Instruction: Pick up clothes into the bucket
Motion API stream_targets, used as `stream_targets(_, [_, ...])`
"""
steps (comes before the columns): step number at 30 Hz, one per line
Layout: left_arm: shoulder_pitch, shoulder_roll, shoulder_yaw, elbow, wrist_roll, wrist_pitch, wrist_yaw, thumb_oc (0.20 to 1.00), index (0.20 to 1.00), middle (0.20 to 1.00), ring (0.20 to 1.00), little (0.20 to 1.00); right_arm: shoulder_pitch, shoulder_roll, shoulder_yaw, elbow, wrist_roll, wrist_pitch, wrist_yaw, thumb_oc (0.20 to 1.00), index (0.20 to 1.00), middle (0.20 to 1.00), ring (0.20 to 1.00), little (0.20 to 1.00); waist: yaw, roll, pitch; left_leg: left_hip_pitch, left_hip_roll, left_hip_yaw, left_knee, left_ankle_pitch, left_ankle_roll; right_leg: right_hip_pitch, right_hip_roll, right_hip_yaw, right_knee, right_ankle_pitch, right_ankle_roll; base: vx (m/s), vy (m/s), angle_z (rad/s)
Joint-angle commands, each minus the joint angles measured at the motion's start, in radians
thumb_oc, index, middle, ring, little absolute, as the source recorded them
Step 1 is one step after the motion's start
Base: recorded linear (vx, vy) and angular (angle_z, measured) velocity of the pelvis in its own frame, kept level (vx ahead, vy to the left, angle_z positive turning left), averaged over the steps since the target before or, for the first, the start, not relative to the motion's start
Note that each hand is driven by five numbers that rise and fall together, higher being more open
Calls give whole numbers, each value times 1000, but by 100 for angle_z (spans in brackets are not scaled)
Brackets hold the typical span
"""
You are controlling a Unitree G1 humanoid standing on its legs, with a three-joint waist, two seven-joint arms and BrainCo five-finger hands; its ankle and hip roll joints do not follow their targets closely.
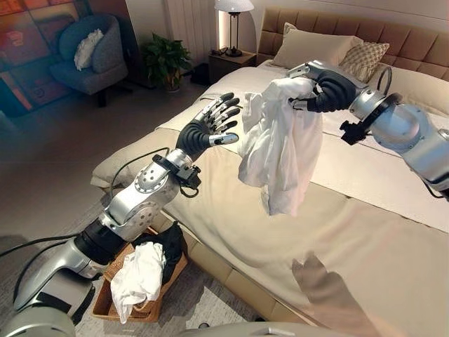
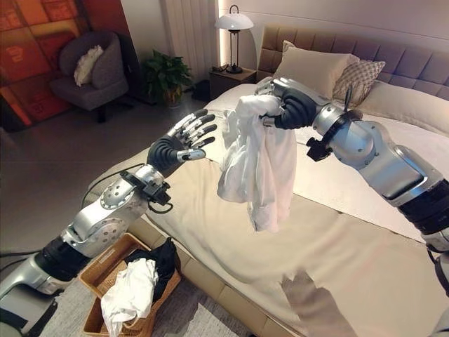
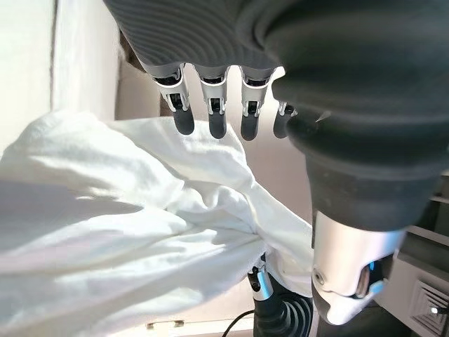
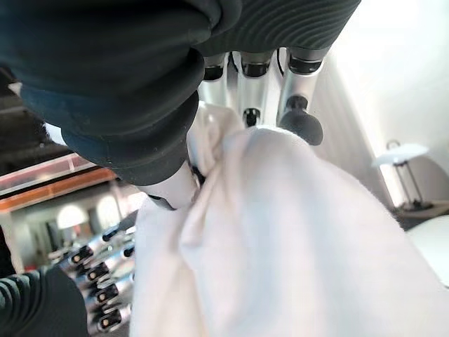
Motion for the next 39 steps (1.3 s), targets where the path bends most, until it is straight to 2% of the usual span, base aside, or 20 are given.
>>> stream_targets(1, [-125,42,-52,60,-34,-21,-5,1000,1000,1000,1000,1000,-117,-24,11,17,-4,-11,-43,200,200,200,200,200,7,-41,-57,-53,-6,-13,48,-28,15,1,-64,-17,28,-10,86,0,0,0])
stream_targets(12, [-275,67,-122,153,43,-15,-10,1000,1000,1000,1000,1000,-119,-16,14,-10,6,-13,-28,200,200,200,200,200,3,-28,-56,-54,-11,-13,53,-32,17,-2,-70,-16,32,-11,90,0,0,0])
stream_targets(26, [-365,16,-155,260,116,-11,-3,1000,1000,1000,1000,1000,-193,23,52,-43,45,-24,-18,200,200,200,200,200,-1,-22,-60,-52,-16,-10,55,-38,23,-5,-74,1,30,-9,93,2,1,-1])
stream_targets(35, [-444,1,-258,263,134,10,-44,1000,1000,1000,1000,1000,-253,61,95,-47,69,-27,-13,200,200,200,200,200,-1,-17,-61,-52,-19,-10,56,-39,24,-6,-76,4,31,-7,96,0,0,0])
stream_targets(39, [-498,40,-340,220,86,28,-97,1000,1000,1000,1000,1000,-281,65,117,-47,88,-29,-6,200,200,200,200,200,-4,-13,-61,-52,-18,-8,56,-38,23,-6,-76,4,29,-5,97,0,0,0])
